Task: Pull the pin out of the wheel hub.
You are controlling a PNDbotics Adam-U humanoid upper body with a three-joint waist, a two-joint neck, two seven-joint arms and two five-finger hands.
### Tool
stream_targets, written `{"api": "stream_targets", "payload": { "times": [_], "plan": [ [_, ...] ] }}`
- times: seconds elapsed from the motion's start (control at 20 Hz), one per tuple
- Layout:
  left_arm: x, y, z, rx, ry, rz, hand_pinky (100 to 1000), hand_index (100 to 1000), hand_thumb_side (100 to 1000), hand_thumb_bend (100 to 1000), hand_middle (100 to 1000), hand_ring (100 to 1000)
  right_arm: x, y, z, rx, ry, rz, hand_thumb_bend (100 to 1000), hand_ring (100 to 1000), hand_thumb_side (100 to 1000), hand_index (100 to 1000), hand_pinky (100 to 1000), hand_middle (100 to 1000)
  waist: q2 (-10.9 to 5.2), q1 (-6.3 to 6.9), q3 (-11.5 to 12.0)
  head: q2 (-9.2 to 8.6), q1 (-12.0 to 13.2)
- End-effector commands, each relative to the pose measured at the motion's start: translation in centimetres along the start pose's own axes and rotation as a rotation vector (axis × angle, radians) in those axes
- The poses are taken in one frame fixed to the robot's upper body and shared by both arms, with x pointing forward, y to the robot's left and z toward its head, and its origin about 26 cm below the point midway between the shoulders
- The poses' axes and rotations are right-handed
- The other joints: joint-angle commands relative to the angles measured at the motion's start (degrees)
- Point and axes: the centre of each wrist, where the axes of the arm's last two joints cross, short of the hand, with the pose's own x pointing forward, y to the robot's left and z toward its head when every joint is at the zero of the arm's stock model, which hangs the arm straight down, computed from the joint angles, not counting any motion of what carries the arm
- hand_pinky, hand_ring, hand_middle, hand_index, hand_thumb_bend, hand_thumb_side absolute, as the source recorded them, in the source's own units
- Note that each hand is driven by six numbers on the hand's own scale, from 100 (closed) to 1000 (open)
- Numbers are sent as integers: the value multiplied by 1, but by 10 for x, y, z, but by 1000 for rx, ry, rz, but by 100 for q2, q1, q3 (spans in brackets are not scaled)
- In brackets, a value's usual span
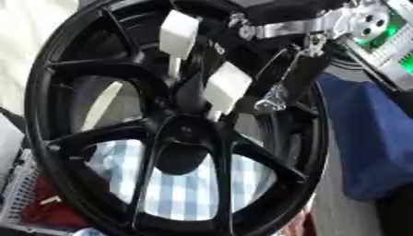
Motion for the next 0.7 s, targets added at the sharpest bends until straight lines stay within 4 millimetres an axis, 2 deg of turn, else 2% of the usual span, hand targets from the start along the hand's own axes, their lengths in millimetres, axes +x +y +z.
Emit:
{"api": "stream_targets", "payload": {
  "times": [0.05,0.35,0.55,0.7],
  "plan": [
    [6,4,-1,6,-21,-11,776,762,873,166,712,748,4,-20,16,-86,14,25,100,641,100,510,822,438,-187,89,-28,8,15],
    [5,5,0,12,-16,-12,777,762,871,164,712,748,8,-35,41,-209,24,1,100,629,100,507,823,435,-226,158,-121,48,50],
    [4,7,2,24,-10,-15,777,762,871,164,713,748,4,-39,83,-401,87,-39,100,626,100,507,825,435,-241,224,-270,26,153],
    [3,8,3,36,-8,-13,777,762,871,164,713,748,-7,-27,121,-536,203,-71,100,627,100,515,825,443,-223,290,-388,-18,261]
  ]
}}
